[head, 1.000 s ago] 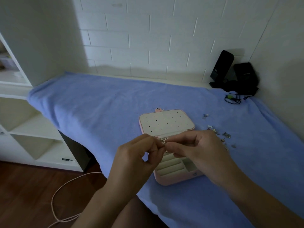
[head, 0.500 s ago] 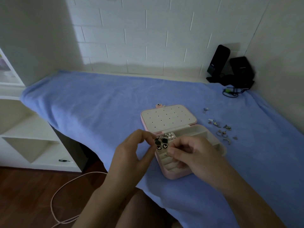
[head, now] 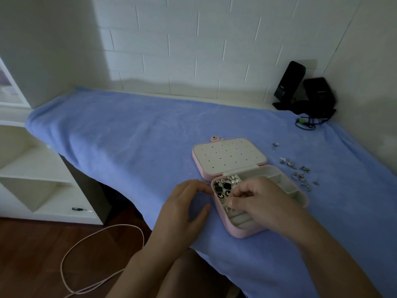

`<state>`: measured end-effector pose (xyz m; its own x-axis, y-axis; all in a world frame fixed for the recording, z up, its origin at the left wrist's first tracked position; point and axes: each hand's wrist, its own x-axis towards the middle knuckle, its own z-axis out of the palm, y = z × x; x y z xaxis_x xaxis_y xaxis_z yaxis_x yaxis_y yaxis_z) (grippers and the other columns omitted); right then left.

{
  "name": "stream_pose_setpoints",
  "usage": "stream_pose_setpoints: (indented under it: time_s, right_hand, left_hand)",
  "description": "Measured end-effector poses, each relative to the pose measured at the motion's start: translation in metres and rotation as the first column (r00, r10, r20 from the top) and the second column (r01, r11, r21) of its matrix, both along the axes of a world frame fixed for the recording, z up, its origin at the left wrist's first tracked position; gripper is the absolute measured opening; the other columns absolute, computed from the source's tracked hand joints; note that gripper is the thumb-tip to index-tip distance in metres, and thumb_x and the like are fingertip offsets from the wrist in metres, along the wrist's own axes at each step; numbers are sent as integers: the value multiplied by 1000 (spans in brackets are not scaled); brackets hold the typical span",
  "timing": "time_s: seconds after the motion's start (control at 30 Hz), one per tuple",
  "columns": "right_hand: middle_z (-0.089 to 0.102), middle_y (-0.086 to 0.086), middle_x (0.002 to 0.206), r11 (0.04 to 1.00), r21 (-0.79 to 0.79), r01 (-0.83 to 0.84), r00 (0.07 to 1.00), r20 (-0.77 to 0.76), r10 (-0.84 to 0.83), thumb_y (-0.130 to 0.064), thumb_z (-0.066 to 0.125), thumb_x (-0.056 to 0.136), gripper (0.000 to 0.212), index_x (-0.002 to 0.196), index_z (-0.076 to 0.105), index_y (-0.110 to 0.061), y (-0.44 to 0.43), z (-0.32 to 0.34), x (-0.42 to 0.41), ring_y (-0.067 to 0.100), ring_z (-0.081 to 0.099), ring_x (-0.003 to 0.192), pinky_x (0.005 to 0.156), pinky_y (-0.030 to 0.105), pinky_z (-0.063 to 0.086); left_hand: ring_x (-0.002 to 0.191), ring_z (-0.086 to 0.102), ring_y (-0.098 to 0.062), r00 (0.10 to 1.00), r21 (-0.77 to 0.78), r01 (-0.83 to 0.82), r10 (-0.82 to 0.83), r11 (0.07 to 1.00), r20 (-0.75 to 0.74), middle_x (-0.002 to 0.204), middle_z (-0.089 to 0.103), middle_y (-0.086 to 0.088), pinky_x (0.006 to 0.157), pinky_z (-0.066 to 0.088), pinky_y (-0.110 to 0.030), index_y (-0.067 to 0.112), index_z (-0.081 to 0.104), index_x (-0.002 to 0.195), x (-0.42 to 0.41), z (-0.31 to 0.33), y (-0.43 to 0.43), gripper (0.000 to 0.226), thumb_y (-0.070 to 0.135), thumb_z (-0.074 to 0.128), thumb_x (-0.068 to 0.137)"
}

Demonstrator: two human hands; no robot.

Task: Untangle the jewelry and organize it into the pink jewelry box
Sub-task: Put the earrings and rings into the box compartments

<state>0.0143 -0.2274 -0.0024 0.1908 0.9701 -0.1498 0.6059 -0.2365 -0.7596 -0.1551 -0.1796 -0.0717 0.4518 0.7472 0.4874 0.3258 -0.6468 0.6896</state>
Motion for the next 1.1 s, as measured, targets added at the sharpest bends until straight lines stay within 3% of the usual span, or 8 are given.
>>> stream_pose_setpoints:
  time_s: [0.13, 0.33, 0.5, 0.6, 0.73, 0.83, 0.93, 1.1]
  right_hand:
    - [71, 10, 70, 999, -15, 35, 993, 110, -33, -20, 67, 80, 15, 69, 69, -11, 4, -2, -5, 24, 68, 72, 77, 41, 55]
    - [68, 13, 69, 998, 21, 61, 989, 133, -63, -20, 67, 81, 18, 68, 67, -7, 3, -4, -8, 27, 66, 72, 70, 38, 52]
    - [57, -8, 47, 992, 85, 93, 993, 58, -98, -17, 73, 77, 19, 60, 65, -22, -2, -4, -11, 0, 53, 49, 56, 22, 44]
    - [50, -18, 38, 980, 149, 136, 990, 23, -141, -14, 76, 73, 21, 60, 64, -23, -5, -5, -13, -4, 47, 41, 46, 10, 33]
    - [50, -16, 39, 971, 185, 150, 982, 89, -168, -19, 76, 74, 23, 60, 61, -27, -6, -8, -15, -3, 50, 43, 46, 11, 37]
    - [59, -8, 54, 973, 185, 138, 974, 155, -167, -22, 74, 77, 19, 61, 62, -26, -6, -12, -17, 9, 61, 58, 62, 30, 52]
    - [69, 0, 71, 974, 210, 91, 959, 244, -142, -25, 69, 81, 8, 74, 70, -22, -7, -13, -19, 20, 65, 73, 71, 36, 52]
    - [66, 3, 63, 977, 214, -9, 979, 199, -34, -23, 64, 85, 17, 76, 72, -10, -8, -8, -5, 17, 62, 64, 66, 35, 49]
  left_hand:
    - [108, 47, 8, 1000, 3, -1, 1, 1000, 3, 112, 54, 26, 89, 33, -3, 41, 51, 103, 0, 0, 0, 23, 32, 51, 82]
    - [105, 50, 5, 1000, -5, -17, 17, 1000, 19, 108, 58, 24, 87, 35, -5, 34, 58, 103, 2, -1, 0, 23, 31, 50, 82]
    - [105, 51, 5, 999, -1, -29, 29, 1000, 28, 107, 58, 24, 88, 36, -5, 33, 58, 103, 4, -2, -1, 23, 32, 50, 81]
    - [105, 51, 4, 999, -1, -29, 29, 1000, 27, 107, 58, 24, 88, 36, -6, 34, 58, 102, 4, -1, -1, 23, 32, 49, 81]
    - [107, 52, 0, 999, 2, -13, 13, 1000, 44, 108, 59, 19, 88, 39, -11, 29, 60, 101, 6, 1, -2, 22, 34, 47, 84]
    - [107, 52, -1, 997, -9, -17, 18, 1000, 70, 108, 58, 19, 89, 39, -12, 32, 60, 96, 9, 5, -3, 19, 37, 45, 86]
    - [108, 49, 3, 997, -22, -43, 44, 999, 63, 109, 56, 22, 89, 37, -8, 43, 55, 90, 13, 8, -4, 12, 41, 44, 85]
    - [108, 51, 3, 995, -46, -75, 78, 996, 67, 108, 56, 23, 89, 39, -11, 43, 55, 86, 17, 8, -4, 10, 42, 45, 83]
